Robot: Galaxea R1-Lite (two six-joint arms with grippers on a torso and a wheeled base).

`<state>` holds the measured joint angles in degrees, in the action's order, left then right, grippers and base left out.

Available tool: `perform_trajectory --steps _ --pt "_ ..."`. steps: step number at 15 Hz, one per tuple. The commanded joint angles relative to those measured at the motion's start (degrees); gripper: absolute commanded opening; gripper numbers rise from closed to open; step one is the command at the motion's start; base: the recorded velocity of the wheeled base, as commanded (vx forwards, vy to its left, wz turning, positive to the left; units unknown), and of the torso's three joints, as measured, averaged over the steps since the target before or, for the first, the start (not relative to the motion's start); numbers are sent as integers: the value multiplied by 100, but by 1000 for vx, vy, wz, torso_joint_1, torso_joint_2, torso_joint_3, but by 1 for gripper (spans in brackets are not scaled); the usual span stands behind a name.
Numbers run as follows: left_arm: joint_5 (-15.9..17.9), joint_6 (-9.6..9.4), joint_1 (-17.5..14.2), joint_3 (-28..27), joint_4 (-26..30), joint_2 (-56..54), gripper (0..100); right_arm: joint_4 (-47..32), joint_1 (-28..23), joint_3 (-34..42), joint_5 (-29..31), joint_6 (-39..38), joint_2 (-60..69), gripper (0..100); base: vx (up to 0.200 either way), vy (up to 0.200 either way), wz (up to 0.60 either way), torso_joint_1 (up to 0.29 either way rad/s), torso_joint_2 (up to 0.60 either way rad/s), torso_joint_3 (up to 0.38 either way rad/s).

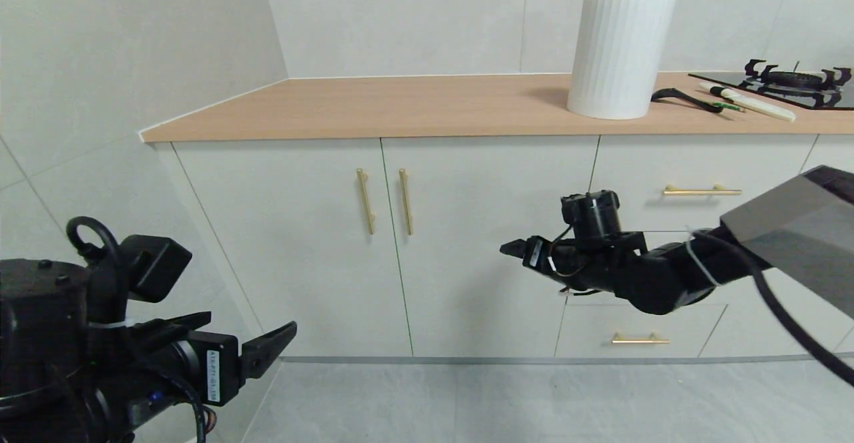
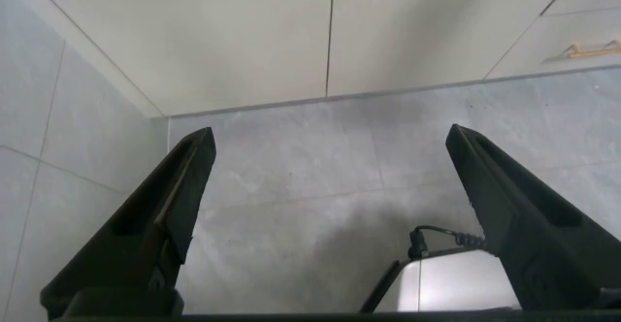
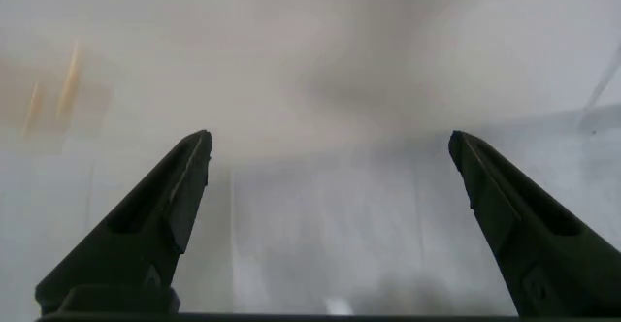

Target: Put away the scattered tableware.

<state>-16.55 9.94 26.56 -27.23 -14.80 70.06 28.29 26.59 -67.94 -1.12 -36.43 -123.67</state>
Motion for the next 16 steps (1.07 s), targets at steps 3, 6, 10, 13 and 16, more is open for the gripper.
perform_trajectory --steps 3,6,10,13,16 --pt "12 -97 -11 -19 21 -1267 100 677 -57 2364 -116 1516 3042 100 0 0 0 0 0 0" --pt "12 -203 -301 -10 188 -2137 100 669 -154 3305 569 1823 4730 100 0 0 0 0 0 0" --pt "12 -361 -688 -36 838 -3517 100 625 -462 4421 965 2482 7120 100 0 0 0 0 0 0" --pt "21 -642 -951 -36 1480 -4598 100 -439 -1446 4623 965 2852 8808 100 0 0 0 0 0 0" --pt "12 -677 -1399 -10 1946 -5266 100 -2214 -1982 4614 965 3660 10724 100 0 0 0 0 0 0"
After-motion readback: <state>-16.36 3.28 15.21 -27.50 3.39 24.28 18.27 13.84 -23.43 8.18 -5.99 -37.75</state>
